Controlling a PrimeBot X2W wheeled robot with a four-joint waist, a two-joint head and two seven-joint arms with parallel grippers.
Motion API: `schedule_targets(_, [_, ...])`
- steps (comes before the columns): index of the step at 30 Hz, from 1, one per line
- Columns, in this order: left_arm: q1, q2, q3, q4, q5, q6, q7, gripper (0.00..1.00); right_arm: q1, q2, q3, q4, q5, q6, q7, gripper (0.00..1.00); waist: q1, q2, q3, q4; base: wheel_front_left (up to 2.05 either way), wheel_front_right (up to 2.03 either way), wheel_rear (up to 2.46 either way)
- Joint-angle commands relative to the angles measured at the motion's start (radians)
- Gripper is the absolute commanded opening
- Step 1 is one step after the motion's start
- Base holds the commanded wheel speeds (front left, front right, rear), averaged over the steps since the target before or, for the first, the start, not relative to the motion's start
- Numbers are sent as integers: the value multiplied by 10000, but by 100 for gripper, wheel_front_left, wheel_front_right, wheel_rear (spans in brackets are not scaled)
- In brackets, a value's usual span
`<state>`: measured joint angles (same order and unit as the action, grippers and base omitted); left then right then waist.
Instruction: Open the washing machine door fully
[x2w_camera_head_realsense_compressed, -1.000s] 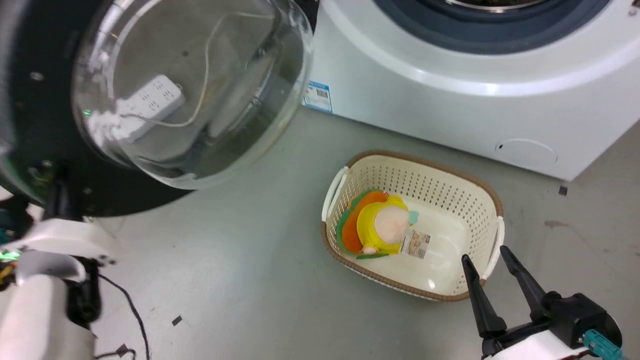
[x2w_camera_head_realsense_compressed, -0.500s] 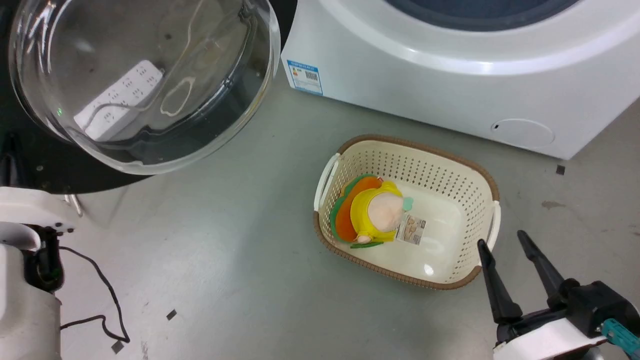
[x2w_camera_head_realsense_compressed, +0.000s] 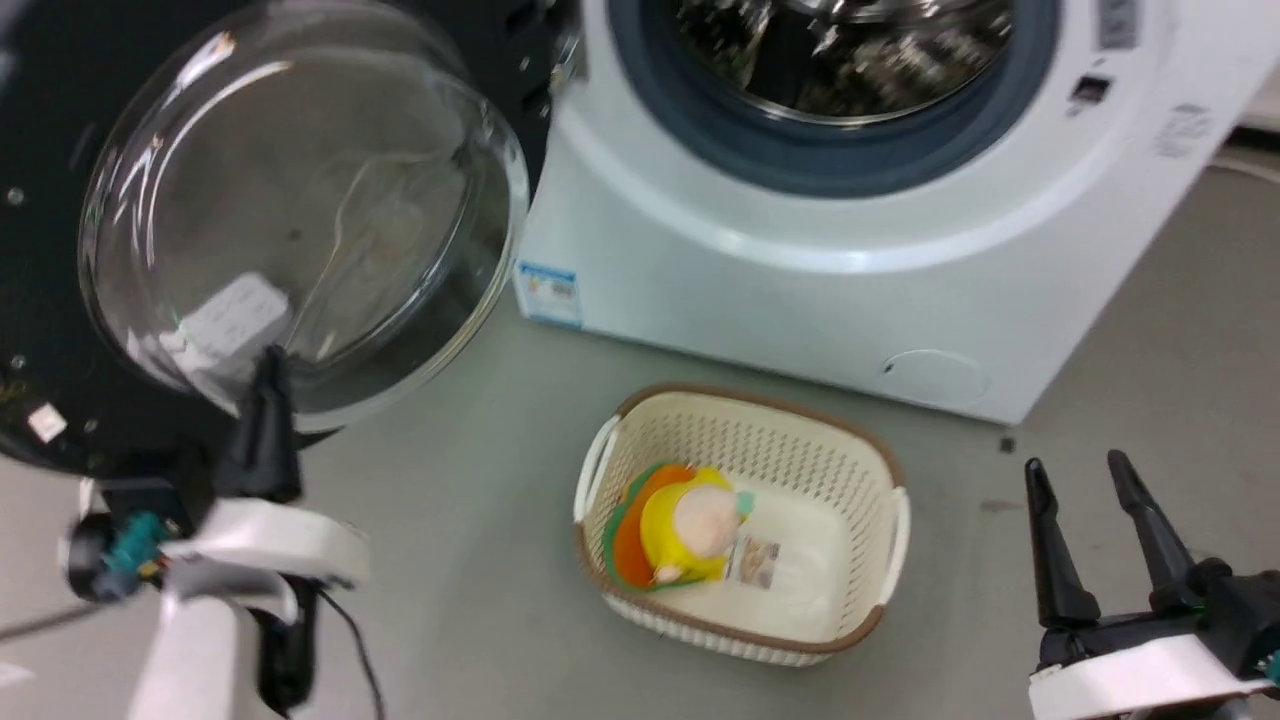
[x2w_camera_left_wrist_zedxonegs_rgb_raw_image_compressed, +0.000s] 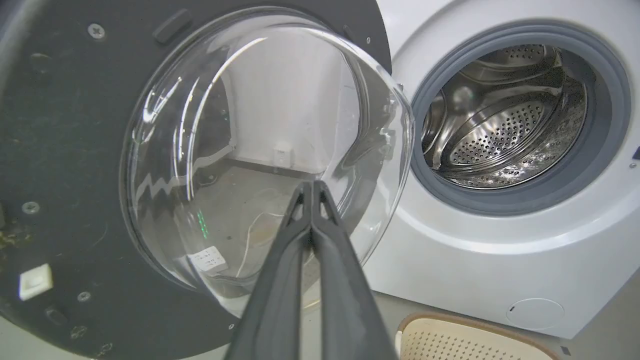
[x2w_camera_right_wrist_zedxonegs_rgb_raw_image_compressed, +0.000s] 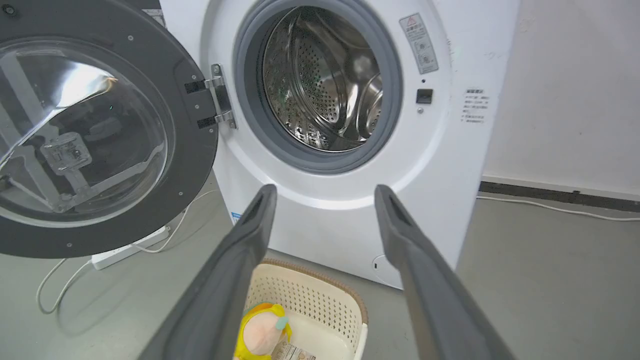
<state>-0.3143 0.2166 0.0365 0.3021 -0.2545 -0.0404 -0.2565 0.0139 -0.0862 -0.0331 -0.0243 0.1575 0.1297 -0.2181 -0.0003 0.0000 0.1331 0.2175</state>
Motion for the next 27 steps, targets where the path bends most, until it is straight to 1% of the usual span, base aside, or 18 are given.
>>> schedule_targets(1, [353, -258, -68, -323, 82, -25, -51, 0, 2, 76, -106, -39, -13, 10, -116, 100, 3, 0, -711, -655, 0, 0, 0])
schedule_targets(5, [1238, -793, -244, -1269, 419, 118, -52, 0, 152, 122, -243, -55, -190, 10, -212, 100, 3, 0, -1171, -1225, 0, 0, 0])
schedule_targets(8, [1885, -1037, -361, -1729, 600, 204, -52, 0, 290, 172, -186, -19, -226, 10, -254, 100, 3, 0, -1419, -1638, 0, 0, 0])
schedule_targets(12, [2586, -1244, -657, -2046, 843, 251, -52, 0, 514, 241, -140, 47, -224, 10, -304, 100, 3, 0, -1530, -2023, 0, 0, 0])
schedule_targets(15, [3086, -1357, -990, -1985, 992, 271, -52, 0, 716, 294, -142, 146, -158, 10, -343, 100, 3, 0, -1573, -2199, 0, 0, 0])
schedule_targets(16, [3236, -1397, -1074, -1889, 949, 274, -52, 36, 796, 308, -147, 184, -136, 10, -355, 100, 3, 0, -1580, -2225, 0, 0, 0])
schedule_targets(17, [3360, -1428, -1156, -1797, 900, 263, -52, 100, 874, 319, -136, 230, -120, 10, -366, 100, 3, 0, -1592, -2254, 0, 0, 0])
schedule_targets(21, [3630, -1470, -1381, -1685, 1115, 391, -52, 100, 1110, 346, -101, 381, -88, 10, -399, 100, 3, 0, -1635, -2300, 0, 0, 0])
schedule_targets(22, [3765, -1488, -1464, -1597, 1271, 505, -53, 100, 1209, 353, -17, 508, -53, 10, -413, 100, 3, 0, -1667, -2278, 0, 0, 0])
schedule_targets(27, [3879, -1523, -1573, -1405, 1361, 609, -53, 100, 1225, 357, 81, 702, 77, 10, -426, 100, 3, 0, -1703, -2224, 0, 0, 0])
